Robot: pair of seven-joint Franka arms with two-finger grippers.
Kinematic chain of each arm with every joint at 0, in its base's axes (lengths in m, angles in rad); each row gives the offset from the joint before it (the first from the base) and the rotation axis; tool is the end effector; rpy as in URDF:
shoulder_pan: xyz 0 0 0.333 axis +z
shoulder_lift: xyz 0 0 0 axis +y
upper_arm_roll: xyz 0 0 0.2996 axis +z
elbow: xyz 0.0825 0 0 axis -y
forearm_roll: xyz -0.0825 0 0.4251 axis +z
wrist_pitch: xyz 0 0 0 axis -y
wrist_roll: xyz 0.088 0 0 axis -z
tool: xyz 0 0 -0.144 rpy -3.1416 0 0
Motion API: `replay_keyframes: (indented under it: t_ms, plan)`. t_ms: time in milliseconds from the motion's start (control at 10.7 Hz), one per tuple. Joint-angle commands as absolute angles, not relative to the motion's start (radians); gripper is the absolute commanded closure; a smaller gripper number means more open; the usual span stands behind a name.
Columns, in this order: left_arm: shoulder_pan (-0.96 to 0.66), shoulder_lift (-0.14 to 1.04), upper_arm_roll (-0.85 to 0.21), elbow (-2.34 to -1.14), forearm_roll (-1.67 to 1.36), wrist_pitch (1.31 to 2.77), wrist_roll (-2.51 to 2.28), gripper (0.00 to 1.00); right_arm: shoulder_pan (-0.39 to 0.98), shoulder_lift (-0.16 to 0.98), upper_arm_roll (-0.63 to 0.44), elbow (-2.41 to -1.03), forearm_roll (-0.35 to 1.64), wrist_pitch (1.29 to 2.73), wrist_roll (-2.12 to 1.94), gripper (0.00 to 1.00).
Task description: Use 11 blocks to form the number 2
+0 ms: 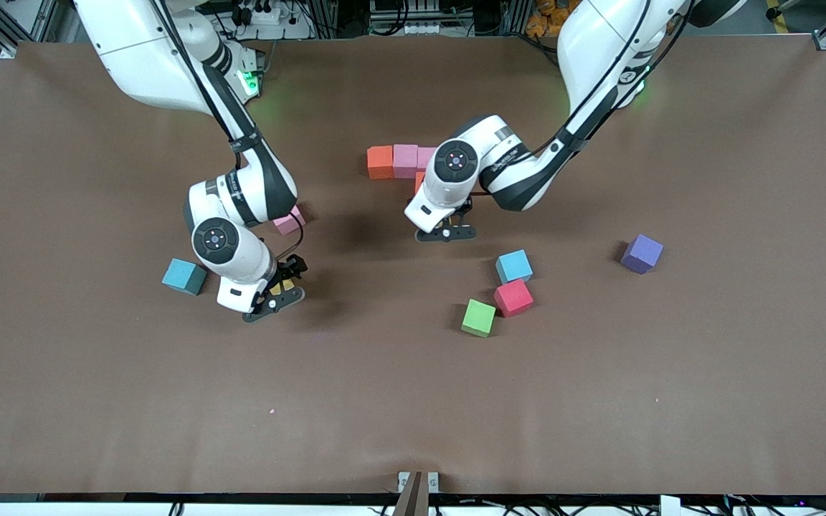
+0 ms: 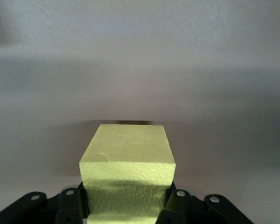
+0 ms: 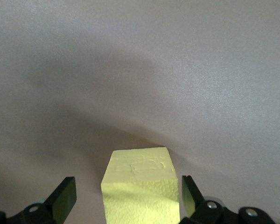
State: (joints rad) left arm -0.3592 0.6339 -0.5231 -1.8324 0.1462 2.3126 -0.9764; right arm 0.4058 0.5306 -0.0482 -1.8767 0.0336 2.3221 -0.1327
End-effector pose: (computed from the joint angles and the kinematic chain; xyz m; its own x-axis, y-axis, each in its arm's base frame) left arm 0.4209 -0.5035 0.1400 0.9786 0.0589 -0.1973 0.0726 -0.9954 0.0629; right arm 0.6033 0.2265 0.1388 0.8874 0.4533 -0.0838 0.4542 -0.8908 -0.0093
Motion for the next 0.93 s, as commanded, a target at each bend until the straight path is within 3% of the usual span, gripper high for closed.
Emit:
replay_keyframes:
  t_ms: [0, 841]
  plan:
    - [-0.388, 0.65, -0.517, -1.81, 0.146, 2.304, -0.989, 0.51, 0.402, 0.508, -0.046, -1.908, 0.011, 2.33, -0.141, 0.0]
    - [-0.396, 0.67, -0.515, -1.792, 0.163, 2.309, -0.98, 0.49, 0.397, 0.488, -0.044, -2.028, 0.011, 2.465, -0.146, 0.0]
